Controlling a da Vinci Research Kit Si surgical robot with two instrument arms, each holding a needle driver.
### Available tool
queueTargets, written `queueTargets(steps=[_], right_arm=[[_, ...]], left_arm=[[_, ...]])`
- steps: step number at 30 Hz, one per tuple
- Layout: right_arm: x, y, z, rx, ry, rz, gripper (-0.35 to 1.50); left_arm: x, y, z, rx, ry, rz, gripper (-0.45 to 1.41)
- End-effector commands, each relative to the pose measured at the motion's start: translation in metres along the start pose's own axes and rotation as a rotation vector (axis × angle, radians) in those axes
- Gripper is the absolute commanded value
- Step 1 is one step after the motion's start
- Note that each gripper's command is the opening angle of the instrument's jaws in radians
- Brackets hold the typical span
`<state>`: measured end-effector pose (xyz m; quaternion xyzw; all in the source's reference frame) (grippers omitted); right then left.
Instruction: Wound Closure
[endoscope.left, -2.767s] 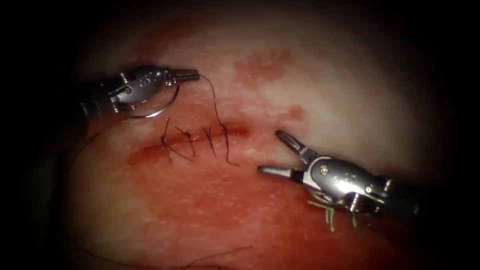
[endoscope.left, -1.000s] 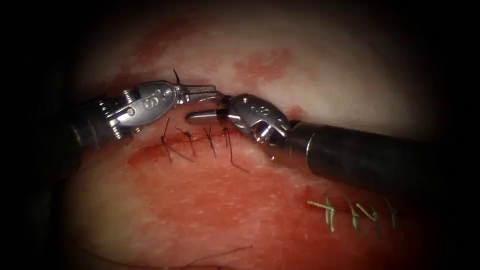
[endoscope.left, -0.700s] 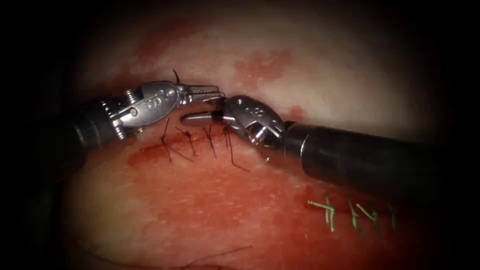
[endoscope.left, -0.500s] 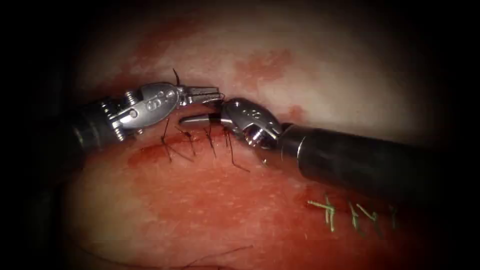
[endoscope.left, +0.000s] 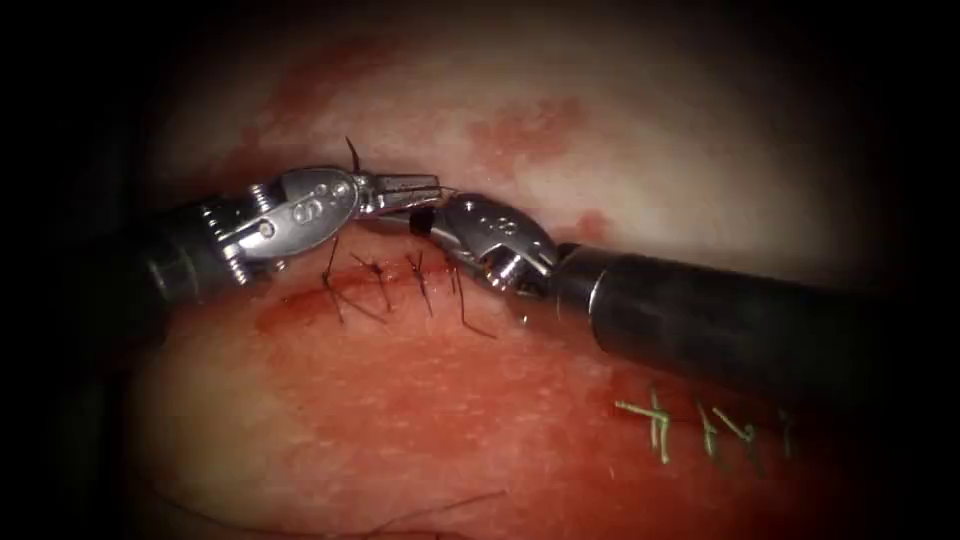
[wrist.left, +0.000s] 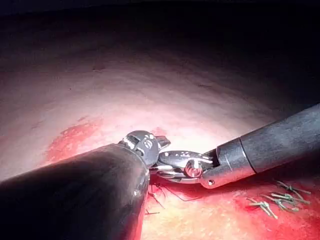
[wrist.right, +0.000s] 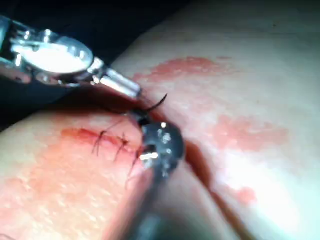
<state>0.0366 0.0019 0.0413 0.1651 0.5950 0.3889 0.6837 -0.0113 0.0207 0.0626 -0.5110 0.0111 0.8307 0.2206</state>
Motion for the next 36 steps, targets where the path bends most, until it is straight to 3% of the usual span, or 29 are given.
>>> queueTargets(steps=[1,7,8,10,12,19,23,32,36], right_arm=[[-0.0001,0.0002,0.0009,0.002,0.001,-0.011,-0.35],[0.0000,0.0006,0.0003,0.006,0.001,-0.037,-0.35],[0.0000,0.0006,0.0001,0.005,0.001,-0.037,-0.16],[0.0000,0.0010,-0.0014,-0.003,-0.005,-0.059,1.21],[0.0000,0.0010,-0.0024,0.001,-0.008,-0.071,1.31],[0.0002,0.0004,-0.0064,0.003,-0.017,-0.077,1.31],[0.0005,0.0002,-0.0084,-0.013,-0.023,-0.082,1.31],[0.0002,0.0002,-0.0094,-0.018,-0.025,-0.091,1.31],[0.0000,0.0001,-0.0097,-0.015,-0.025,-0.093,1.31]], left_arm=[[0.0001,-0.0003,0.0006,0.001,0.001,0.001,-0.45],[0.0006,0.0001,-0.0005,-0.006,0.002,0.006,-0.45],[0.0007,0.0002,-0.0008,-0.008,0.003,0.007,-0.45],[0.0008,0.0008,-0.0027,-0.011,-0.002,0.011,-0.45],[0.0007,0.0012,-0.0039,-0.011,-0.006,0.015,-0.45],[-0.0006,0.0045,-0.0087,-0.008,-0.008,0.046,-0.45],[-0.0031,0.0085,-0.0117,-0.016,-0.004,0.021,-0.45],[-0.0085,0.0133,-0.0142,-0.066,-0.049,-0.097,-0.45],[-0.0102,0.0129,-0.0150,0.005,-0.105,-0.166,-0.45]])
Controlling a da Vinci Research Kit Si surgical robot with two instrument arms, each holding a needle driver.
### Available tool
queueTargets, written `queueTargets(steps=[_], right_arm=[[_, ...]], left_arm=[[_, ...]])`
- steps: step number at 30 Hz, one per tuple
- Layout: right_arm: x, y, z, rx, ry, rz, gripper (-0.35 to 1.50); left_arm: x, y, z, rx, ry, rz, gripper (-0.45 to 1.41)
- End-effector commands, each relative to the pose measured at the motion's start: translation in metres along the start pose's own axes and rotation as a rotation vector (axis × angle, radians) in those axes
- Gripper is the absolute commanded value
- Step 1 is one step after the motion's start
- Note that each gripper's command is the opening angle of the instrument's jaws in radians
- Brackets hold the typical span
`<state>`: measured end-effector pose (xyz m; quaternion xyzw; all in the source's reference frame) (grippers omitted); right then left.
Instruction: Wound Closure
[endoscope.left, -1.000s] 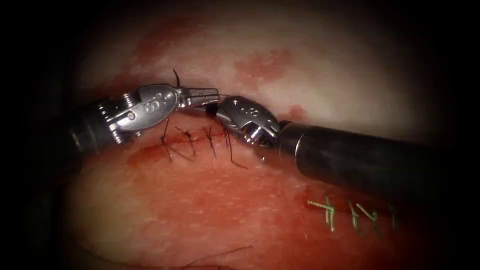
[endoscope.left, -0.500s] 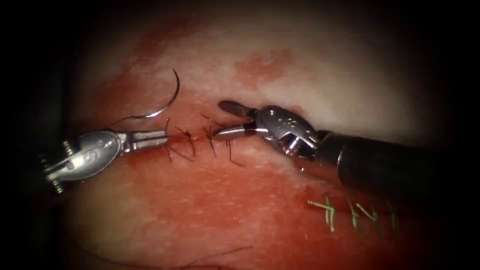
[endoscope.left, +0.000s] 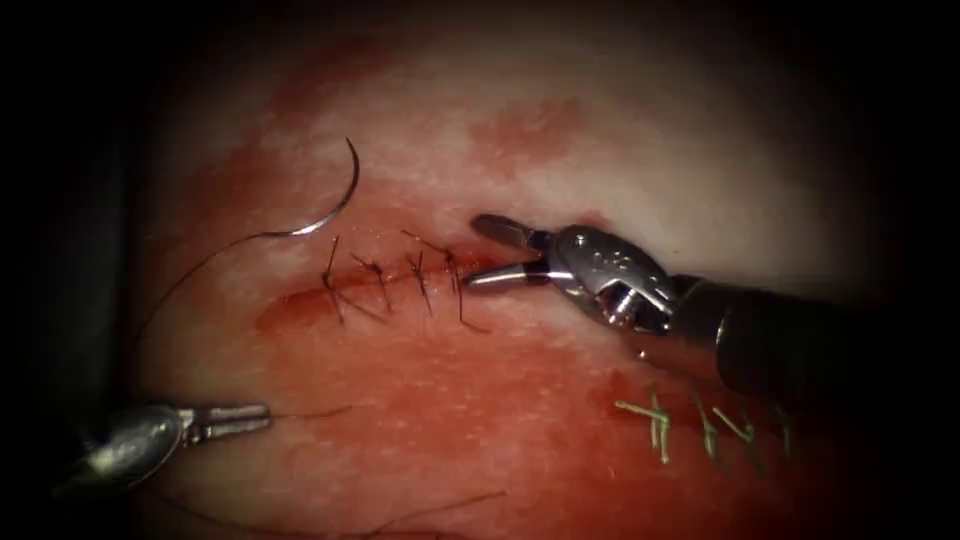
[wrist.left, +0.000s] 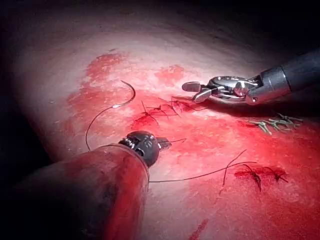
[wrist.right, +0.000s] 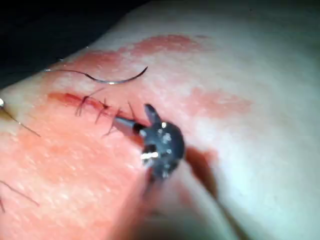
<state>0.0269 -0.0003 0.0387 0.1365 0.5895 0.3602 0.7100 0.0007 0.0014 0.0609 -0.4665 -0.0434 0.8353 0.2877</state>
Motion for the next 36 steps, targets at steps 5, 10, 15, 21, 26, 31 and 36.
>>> queueTargets(steps=[5,10,15,21,26,31,36], right_arm=[[-0.0002,0.0007,-0.0009,0.016,-0.002,-0.019,1.30],[0.0004,0.0018,-0.0040,-0.004,-0.019,-0.270,1.13],[0.0010,0.0013,-0.0054,-0.108,-0.055,-0.360,1.20],[0.0019,0.0000,-0.0060,-0.104,-0.049,-0.253,0.91],[0.0027,-0.0006,-0.0058,-0.107,-0.051,-0.247,0.98],[0.0027,-0.0002,-0.0056,-0.111,-0.048,-0.250,0.99],[0.0026,0.0000,-0.0056,-0.112,-0.045,-0.253,0.99]], left_arm=[[-0.0023,-0.0026,-0.0011,0.077,-0.054,-0.055,0.57],[-0.0011,-0.0031,-0.0042,0.076,-0.105,-0.070,0.81],[0.0040,-0.0021,-0.0039,0.070,-0.070,-0.049,0.79],[0.0087,0.0001,0.0007,0.067,0.007,0.021,0.62],[0.0108,0.0017,0.0068,0.080,0.019,0.058,0.59],[0.0114,0.0024,0.0144,0.123,-0.009,0.148,0.39],[0.0108,0.0016,0.0179,0.125,-0.042,0.181,0.05]])
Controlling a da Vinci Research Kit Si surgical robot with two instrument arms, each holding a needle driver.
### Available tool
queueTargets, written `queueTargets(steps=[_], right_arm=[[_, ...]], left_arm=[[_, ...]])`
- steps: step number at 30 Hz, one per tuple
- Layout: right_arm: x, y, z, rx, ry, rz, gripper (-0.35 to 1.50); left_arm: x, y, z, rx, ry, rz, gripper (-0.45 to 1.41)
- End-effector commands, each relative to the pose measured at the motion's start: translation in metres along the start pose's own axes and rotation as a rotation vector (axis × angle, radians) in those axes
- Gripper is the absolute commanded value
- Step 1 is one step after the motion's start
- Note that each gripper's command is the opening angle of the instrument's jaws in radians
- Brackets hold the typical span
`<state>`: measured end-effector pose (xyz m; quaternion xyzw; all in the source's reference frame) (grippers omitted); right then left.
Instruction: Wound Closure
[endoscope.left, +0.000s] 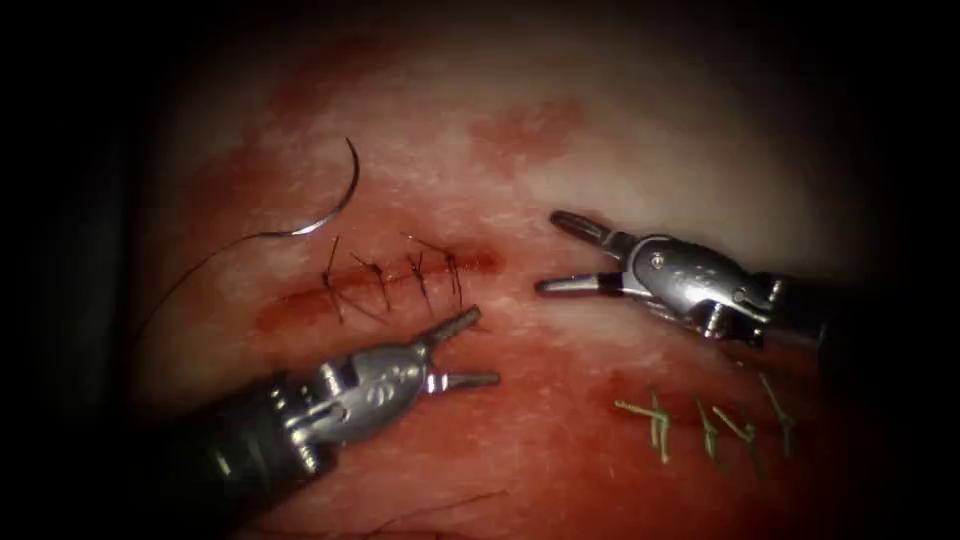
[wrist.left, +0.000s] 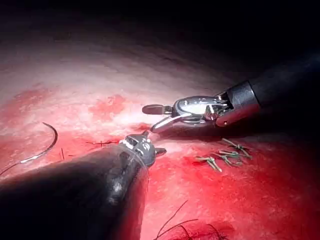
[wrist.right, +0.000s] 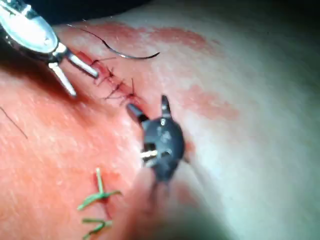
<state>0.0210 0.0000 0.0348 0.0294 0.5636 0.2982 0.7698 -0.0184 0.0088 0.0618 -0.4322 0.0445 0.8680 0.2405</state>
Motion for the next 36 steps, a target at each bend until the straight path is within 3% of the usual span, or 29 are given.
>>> queueTargets(steps=[1,10,14,17,30,33,35,36], right_arm=[[-0.0002,0.0000,0.0009,0.002,0.002,-0.001,0.99],[-0.0002,-0.0003,0.0014,-0.003,0.002,-0.001,0.98],[-0.0002,-0.0002,0.0015,-0.004,0.002,-0.002,0.98],[-0.0003,-0.0002,0.0015,-0.004,0.002,-0.002,0.98],[-0.0005,-0.0006,0.0016,-0.004,0.004,-0.004,0.98],[-0.0006,-0.0006,0.0018,-0.006,0.004,-0.005,0.98],[-0.0005,-0.0007,0.0019,-0.007,0.004,-0.005,0.98],[-0.0005,-0.0007,0.0019,-0.007,0.004,-0.005,0.98]], left_arm=[[-0.0002,-0.0004,0.0010,0.001,-0.001,0.004,0.05],[-0.0028,-0.0019,0.0031,0.024,-0.042,0.024,0.00],[-0.0028,-0.0016,0.0033,0.020,-0.052,0.026,-0.15],[-0.0027,-0.0015,0.0032,0.021,-0.052,0.025,-0.15],[-0.0026,-0.0013,0.0027,0.019,-0.056,0.025,0.05],[-0.0027,-0.0013,0.0028,0.014,-0.063,0.027,0.00],[-0.0028,-0.0013,0.0029,0.011,-0.071,0.029,-0.18],[-0.0028,-0.0013,0.0029,0.011,-0.071,0.029,-0.18]])
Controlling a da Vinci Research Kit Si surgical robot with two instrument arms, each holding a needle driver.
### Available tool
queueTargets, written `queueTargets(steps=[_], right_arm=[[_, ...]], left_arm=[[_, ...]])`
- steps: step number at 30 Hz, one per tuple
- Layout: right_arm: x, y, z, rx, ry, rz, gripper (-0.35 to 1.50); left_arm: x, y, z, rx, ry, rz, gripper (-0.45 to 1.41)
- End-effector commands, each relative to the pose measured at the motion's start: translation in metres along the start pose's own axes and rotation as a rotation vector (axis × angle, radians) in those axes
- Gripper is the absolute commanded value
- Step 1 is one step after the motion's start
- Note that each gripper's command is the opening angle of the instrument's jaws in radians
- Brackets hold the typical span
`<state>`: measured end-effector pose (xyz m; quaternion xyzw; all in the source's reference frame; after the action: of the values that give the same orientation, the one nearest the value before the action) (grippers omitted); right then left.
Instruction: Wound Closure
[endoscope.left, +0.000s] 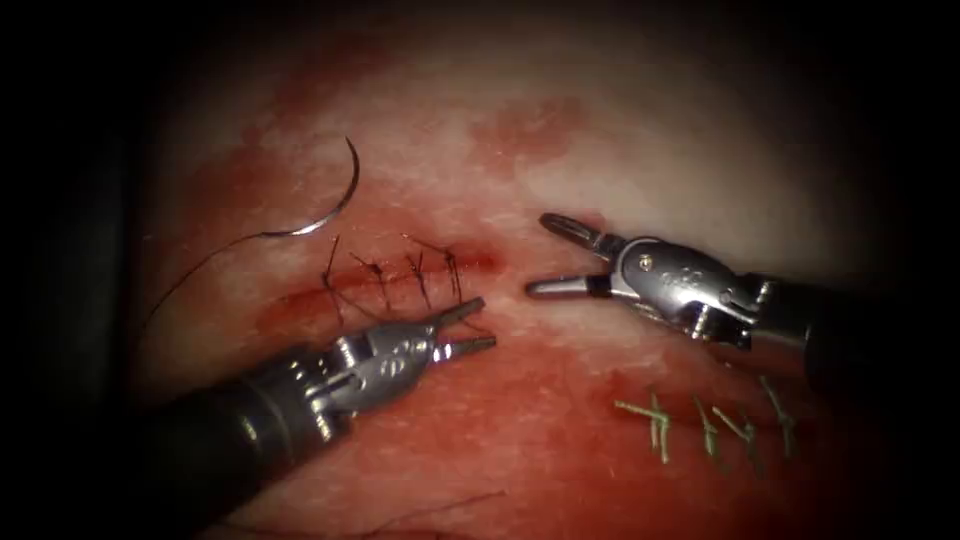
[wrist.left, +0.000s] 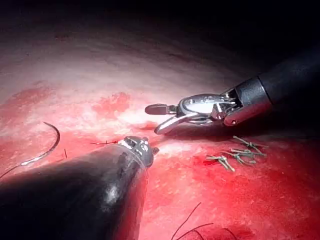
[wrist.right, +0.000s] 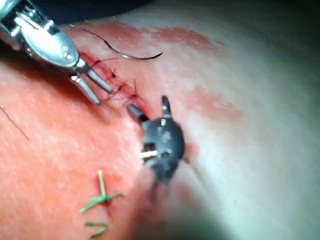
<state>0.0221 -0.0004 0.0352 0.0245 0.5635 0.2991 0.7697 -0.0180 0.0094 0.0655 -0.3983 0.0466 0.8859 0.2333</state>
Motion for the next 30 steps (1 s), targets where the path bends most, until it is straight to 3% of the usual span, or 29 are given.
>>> queueTargets(steps=[1,2,9,15,21,28,30], right_arm=[[-0.0002,-0.0001,0.0009,0.002,0.001,-0.001,0.98],[-0.0002,-0.0002,0.0010,0.001,0.002,-0.001,0.98],[-0.0004,-0.0003,0.0013,-0.004,0.001,0.004,0.91],[-0.0009,0.0003,0.0020,0.141,0.072,-0.198,0.86],[-0.0009,-0.0006,0.0037,0.183,0.113,-0.325,0.88],[-0.0011,-0.0024,0.0071,0.186,0.133,-0.383,1.15],[-0.0010,-0.0026,0.0074,0.183,0.132,-0.383,1.15]], left_arm=[[0.0001,0.0000,0.0008,-0.006,-0.005,0.004,-0.32],[0.0000,0.0001,0.0008,-0.015,-0.012,0.012,-0.45],[0.0004,-0.0009,0.0004,-0.032,-0.023,0.038,-0.45],[0.0004,-0.0032,-0.0010,-0.016,0.014,0.023,-0.45],[0.0001,-0.0045,-0.0021,-0.003,0.019,0.018,-0.45],[0.0005,-0.0040,-0.0026,0.002,0.013,0.017,-0.45],[0.0007,-0.0039,-0.0028,0.003,0.012,0.016,-0.45]])
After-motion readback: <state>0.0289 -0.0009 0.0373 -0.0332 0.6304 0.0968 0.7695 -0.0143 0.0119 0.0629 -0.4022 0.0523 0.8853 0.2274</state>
